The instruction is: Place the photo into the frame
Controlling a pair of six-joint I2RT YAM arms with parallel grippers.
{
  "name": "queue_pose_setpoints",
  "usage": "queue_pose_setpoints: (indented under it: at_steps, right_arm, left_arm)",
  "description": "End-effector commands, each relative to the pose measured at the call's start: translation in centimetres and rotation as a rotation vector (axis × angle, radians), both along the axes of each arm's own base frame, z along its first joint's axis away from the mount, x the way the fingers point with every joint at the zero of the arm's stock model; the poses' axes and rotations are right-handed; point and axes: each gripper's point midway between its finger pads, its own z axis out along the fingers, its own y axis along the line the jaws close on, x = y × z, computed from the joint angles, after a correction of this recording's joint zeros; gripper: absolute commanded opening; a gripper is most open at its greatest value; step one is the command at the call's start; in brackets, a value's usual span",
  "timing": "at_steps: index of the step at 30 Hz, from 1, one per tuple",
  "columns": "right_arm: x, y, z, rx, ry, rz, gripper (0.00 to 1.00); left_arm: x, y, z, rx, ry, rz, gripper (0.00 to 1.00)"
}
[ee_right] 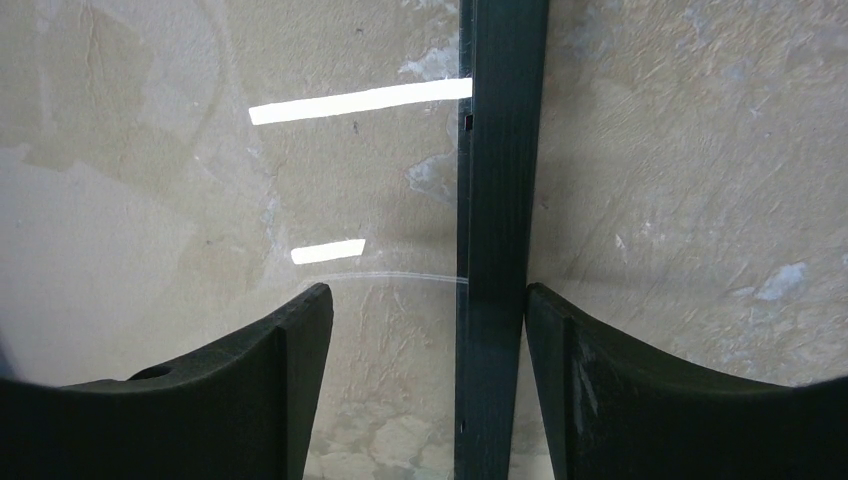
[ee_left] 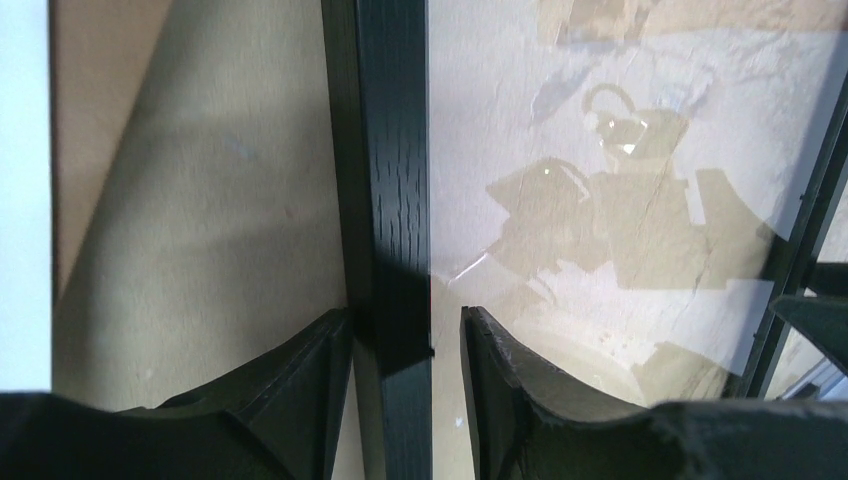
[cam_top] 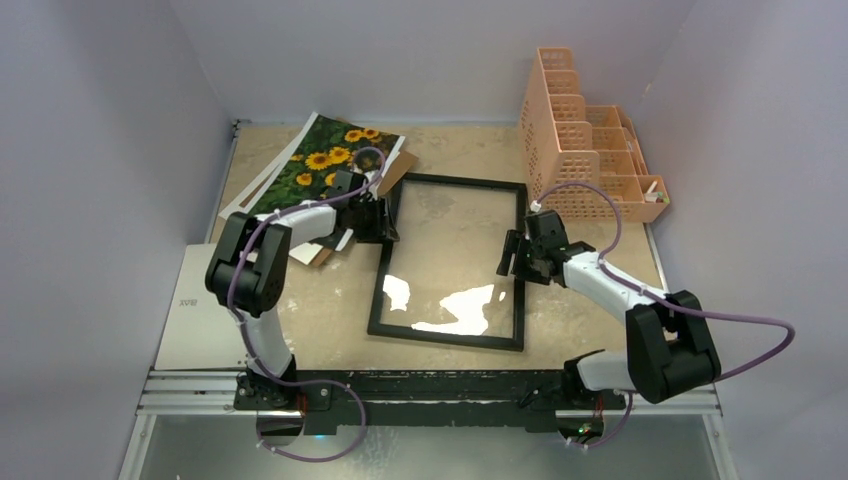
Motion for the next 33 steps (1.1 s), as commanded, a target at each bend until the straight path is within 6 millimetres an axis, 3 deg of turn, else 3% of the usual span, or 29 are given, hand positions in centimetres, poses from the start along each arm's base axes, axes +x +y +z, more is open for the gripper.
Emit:
queue_pose_setpoints:
  at_steps: [1,9,13,17,21,23,28,33]
  right_arm:
    - [-0.5,2.9,0.9,0.141,-0.007,0.055,0.71]
    - [-1.0,3.7,1.5,0.202,-0.013,0.051,0.69]
    - [-0.4,2.1,2.5,0.139,-0.043,-0.03,0.69]
    - [1.6,-0.5,5.5,0.037,-0.129,-0.183,0.7]
    - [3.4,-2.0,8.9,-0.014,-0.251,-0.24,0.7]
    - [4.5,-1.4,10.8,0.009,-0.328,-0.206,0.7]
    - [6.7,2.8,14.3,0.178,-0.441,-0.063,0.7]
    - [9.0,7.8,17.4,0.334,-0.495,0.027,0.69]
  left_arm:
    - [-5.1,-0.9,-0.4,-0.031,0.12,-0.045,0.46]
    - [-8.0,-0.6,-0.6,-0.03,0.142,-0.048,0.46]
    - [-8.6,0.2,-0.2,0.011,0.124,-0.029,0.46]
    - [-7.4,1.7,1.6,0.097,0.053,0.009,0.54]
    - [-6.3,2.6,4.0,0.155,-0.015,-0.001,0.63]
    - [-5.8,3.4,4.9,0.193,-0.044,0.014,0.65]
    - [-4.2,5.5,7.6,0.25,-0.127,0.099,0.65]
    - [-1.9,9.9,11.0,0.355,-0.22,0.299,0.65]
